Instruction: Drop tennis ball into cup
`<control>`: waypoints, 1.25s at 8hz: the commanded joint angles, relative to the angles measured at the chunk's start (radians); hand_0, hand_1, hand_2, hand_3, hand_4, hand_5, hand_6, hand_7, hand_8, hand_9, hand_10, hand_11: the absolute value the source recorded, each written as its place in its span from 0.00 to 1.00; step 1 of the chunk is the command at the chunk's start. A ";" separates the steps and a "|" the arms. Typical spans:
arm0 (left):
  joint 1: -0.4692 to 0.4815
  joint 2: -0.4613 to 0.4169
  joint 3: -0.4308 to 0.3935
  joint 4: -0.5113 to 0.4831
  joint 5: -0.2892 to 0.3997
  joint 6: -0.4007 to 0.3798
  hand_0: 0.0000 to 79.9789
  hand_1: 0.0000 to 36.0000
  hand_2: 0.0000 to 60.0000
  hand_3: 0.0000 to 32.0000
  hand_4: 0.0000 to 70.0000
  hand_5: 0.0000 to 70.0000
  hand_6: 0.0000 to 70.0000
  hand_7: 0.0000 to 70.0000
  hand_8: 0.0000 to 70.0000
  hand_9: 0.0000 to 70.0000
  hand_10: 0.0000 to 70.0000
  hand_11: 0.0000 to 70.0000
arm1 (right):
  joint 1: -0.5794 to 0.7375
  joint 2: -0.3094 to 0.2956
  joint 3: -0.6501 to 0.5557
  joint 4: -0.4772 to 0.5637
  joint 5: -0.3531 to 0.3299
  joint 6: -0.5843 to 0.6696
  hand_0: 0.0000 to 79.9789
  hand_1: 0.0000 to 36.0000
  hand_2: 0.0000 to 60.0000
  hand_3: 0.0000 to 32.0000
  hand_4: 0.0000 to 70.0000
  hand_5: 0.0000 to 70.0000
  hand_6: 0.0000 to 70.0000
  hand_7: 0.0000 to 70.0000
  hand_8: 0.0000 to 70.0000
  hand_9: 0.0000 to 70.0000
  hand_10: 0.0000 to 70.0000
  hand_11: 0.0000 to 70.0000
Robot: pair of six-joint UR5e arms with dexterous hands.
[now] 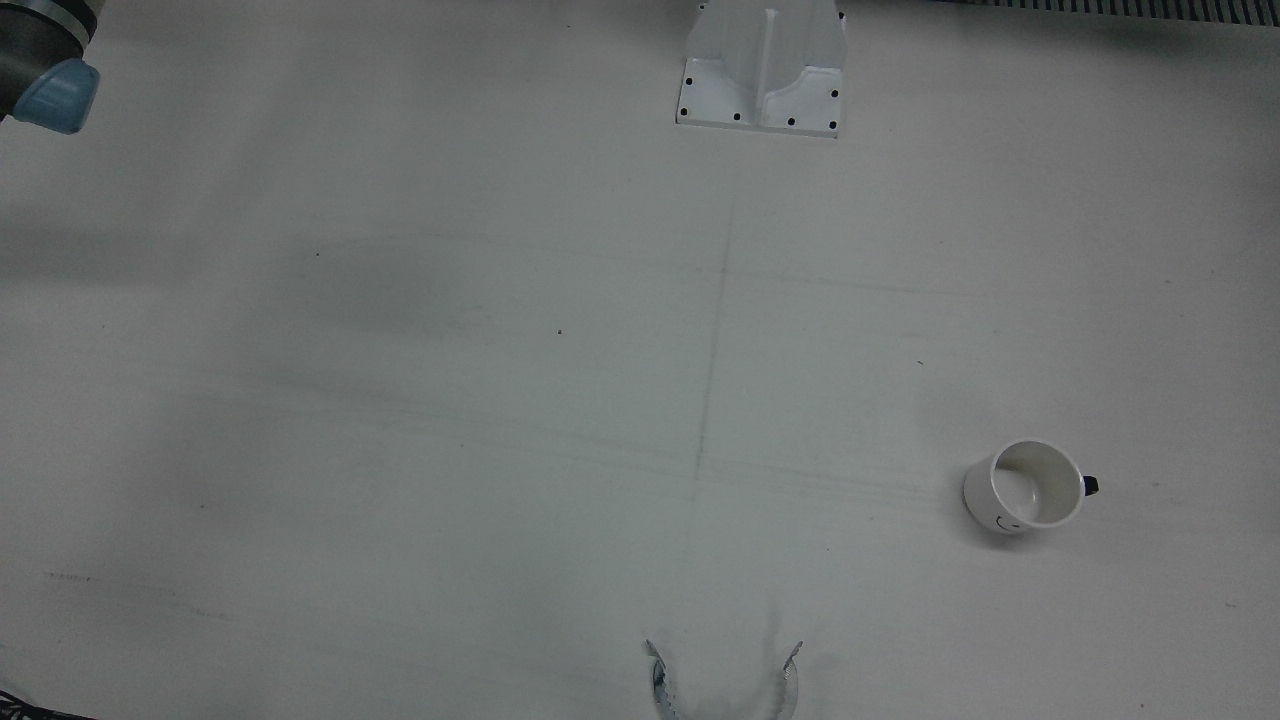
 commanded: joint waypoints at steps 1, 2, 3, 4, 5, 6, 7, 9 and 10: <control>0.098 0.001 -0.148 0.056 0.004 0.003 0.56 1.00 1.00 0.00 0.49 0.17 0.37 0.98 0.17 0.32 0.26 0.41 | 0.000 0.000 0.000 0.001 0.000 -0.001 0.00 0.00 0.00 0.00 0.00 0.00 0.00 0.00 0.00 0.00 0.00 0.00; 0.188 0.012 -0.191 0.057 0.004 0.003 0.53 1.00 1.00 0.00 0.49 0.18 0.48 0.93 0.18 0.31 0.25 0.40 | 0.000 0.000 0.000 0.001 0.000 0.000 0.00 0.00 0.00 0.00 0.00 0.00 0.00 0.00 0.00 0.00 0.00 0.00; 0.236 0.038 -0.200 0.041 0.003 0.002 0.50 1.00 1.00 0.00 0.49 0.16 0.38 0.93 0.15 0.30 0.24 0.38 | 0.000 0.000 0.000 0.000 0.000 0.000 0.00 0.00 0.00 0.00 0.00 0.00 0.00 0.00 0.00 0.00 0.00 0.00; 0.285 0.058 -0.197 0.028 0.003 0.000 0.49 1.00 1.00 0.00 0.49 0.22 0.71 0.86 0.21 0.28 0.24 0.38 | 0.000 0.000 0.000 0.000 0.000 0.000 0.00 0.00 0.00 0.00 0.00 0.00 0.00 0.00 0.00 0.00 0.00 0.00; 0.319 0.064 -0.197 0.012 0.003 0.000 0.49 1.00 1.00 0.00 0.49 0.20 0.62 0.87 0.20 0.28 0.24 0.37 | 0.000 0.000 0.000 0.001 0.000 0.000 0.00 0.00 0.00 0.00 0.00 0.00 0.00 0.00 0.00 0.00 0.00 0.00; 0.350 0.070 -0.197 0.001 0.003 0.000 0.48 1.00 1.00 0.00 0.49 0.22 0.68 0.85 0.20 0.26 0.23 0.37 | 0.000 0.000 0.000 0.000 0.000 0.000 0.00 0.00 0.00 0.00 0.00 0.00 0.00 0.00 0.00 0.00 0.00 0.00; 0.368 0.098 -0.190 -0.020 0.003 0.002 0.47 1.00 1.00 0.00 0.50 0.21 0.70 0.86 0.21 0.26 0.23 0.37 | 0.000 0.000 0.000 0.001 0.000 0.000 0.00 0.00 0.00 0.00 0.00 0.00 0.00 0.00 0.00 0.00 0.00 0.00; 0.442 0.134 -0.187 -0.077 0.001 0.005 0.44 1.00 1.00 0.00 0.50 0.14 0.35 0.91 0.13 0.26 0.23 0.36 | -0.001 0.000 0.000 0.000 0.000 0.000 0.00 0.00 0.00 0.00 0.00 0.00 0.00 0.00 0.00 0.00 0.00 0.00; 0.483 0.142 -0.187 -0.092 0.002 0.008 0.36 1.00 1.00 0.00 0.50 0.17 0.52 0.86 0.16 0.24 0.23 0.36 | 0.000 0.000 0.000 0.000 0.000 0.000 0.00 0.00 0.00 0.00 0.00 0.00 0.00 0.00 0.00 0.00 0.00 0.00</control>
